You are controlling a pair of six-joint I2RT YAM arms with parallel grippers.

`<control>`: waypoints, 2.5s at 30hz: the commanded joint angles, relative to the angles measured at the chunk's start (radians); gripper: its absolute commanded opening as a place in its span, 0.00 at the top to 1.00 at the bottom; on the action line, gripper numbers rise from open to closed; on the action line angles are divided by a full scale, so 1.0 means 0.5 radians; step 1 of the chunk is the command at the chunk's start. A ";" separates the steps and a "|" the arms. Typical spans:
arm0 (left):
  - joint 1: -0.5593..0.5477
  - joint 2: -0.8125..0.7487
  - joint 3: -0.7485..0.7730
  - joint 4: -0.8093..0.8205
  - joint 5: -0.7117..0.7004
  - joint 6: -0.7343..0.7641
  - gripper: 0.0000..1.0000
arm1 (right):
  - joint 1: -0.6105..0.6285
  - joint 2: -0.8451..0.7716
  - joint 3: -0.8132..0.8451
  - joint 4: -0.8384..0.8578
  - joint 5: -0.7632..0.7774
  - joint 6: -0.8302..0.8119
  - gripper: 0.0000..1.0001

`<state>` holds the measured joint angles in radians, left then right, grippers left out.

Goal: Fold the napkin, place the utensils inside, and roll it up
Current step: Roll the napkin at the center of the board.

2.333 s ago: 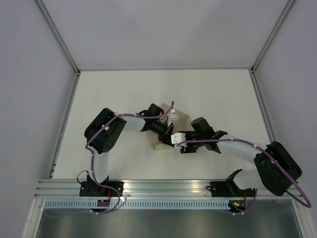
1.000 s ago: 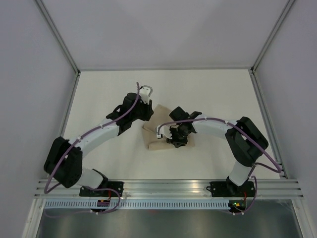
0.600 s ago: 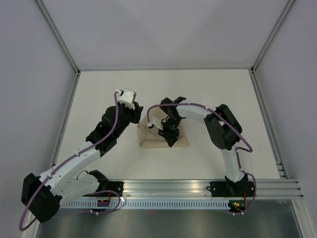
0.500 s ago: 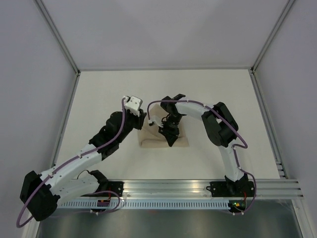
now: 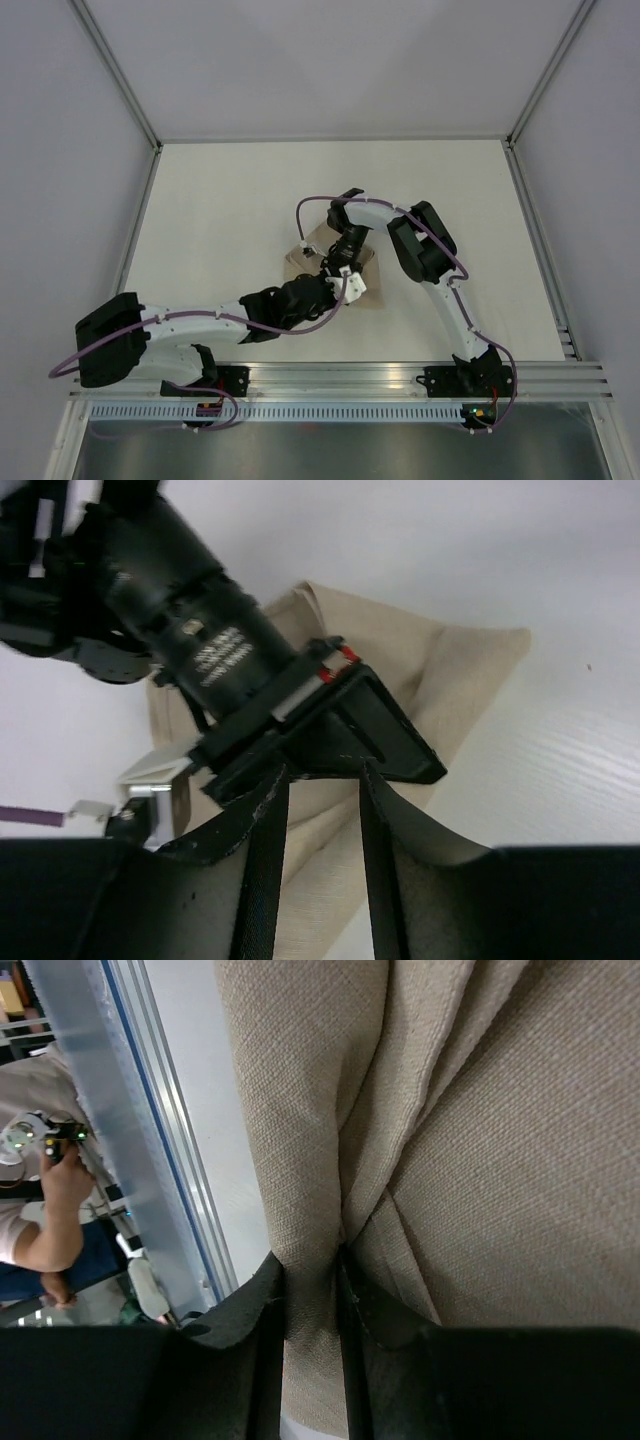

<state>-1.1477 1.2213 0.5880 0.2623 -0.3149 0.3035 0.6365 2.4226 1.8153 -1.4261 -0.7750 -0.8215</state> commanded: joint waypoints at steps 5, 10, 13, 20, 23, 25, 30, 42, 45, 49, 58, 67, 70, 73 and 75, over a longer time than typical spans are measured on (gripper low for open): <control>-0.193 0.340 0.082 -0.018 -0.064 0.231 0.57 | 0.000 0.285 0.005 0.208 0.427 -0.155 0.86; -0.199 0.410 0.073 -0.021 0.022 0.249 0.52 | -0.018 0.278 -0.013 0.205 0.424 -0.164 0.86; -0.199 0.444 0.076 -0.024 0.114 0.246 0.50 | -0.037 0.272 -0.023 0.217 0.436 -0.155 0.86; -0.196 0.573 0.076 -0.018 0.163 0.267 0.47 | -0.076 0.275 -0.023 0.217 0.433 -0.149 0.86; -0.174 0.631 0.066 0.012 0.139 0.252 0.43 | -0.089 0.275 -0.023 0.217 0.436 -0.152 0.86; -0.141 0.680 0.076 0.018 0.130 0.246 0.43 | -0.092 0.275 -0.032 0.208 0.439 -0.164 0.86; -0.092 0.733 0.088 0.071 0.124 0.249 0.39 | -0.129 0.263 -0.099 0.211 0.458 -0.201 0.86; -0.076 0.929 0.232 -0.076 0.323 0.231 0.42 | -0.178 0.263 -0.056 0.180 0.452 -0.222 0.86; -0.043 0.975 0.318 -0.193 0.448 0.188 0.51 | -0.199 0.266 -0.050 0.192 0.458 -0.219 0.86; 0.022 1.030 0.388 -0.300 0.608 0.123 0.73 | -0.224 0.263 -0.059 0.223 0.455 -0.222 0.84; 0.126 1.171 0.551 -0.512 1.019 -0.002 0.98 | -0.282 0.095 -0.069 0.275 0.262 -0.253 0.61; 0.310 1.208 0.579 -0.595 1.445 -0.104 0.98 | -0.610 -0.381 -0.115 0.410 -0.345 -0.216 0.47; 0.365 1.248 0.594 -0.604 1.562 -0.134 0.98 | -0.738 -0.528 -0.154 0.422 -0.514 -0.262 0.46; 0.439 1.294 0.625 -0.623 1.734 -0.168 0.98 | -0.880 -0.700 -0.262 0.484 -0.637 -0.333 0.46; 0.500 1.328 0.649 -0.635 1.853 -0.187 0.98 | -0.950 -0.862 -0.412 0.548 -0.680 -0.442 0.46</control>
<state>-0.9192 1.8027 0.9298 0.0982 0.4339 0.2798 0.1963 2.1136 1.6775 -1.2221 -0.9764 -0.9260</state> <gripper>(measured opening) 0.092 0.543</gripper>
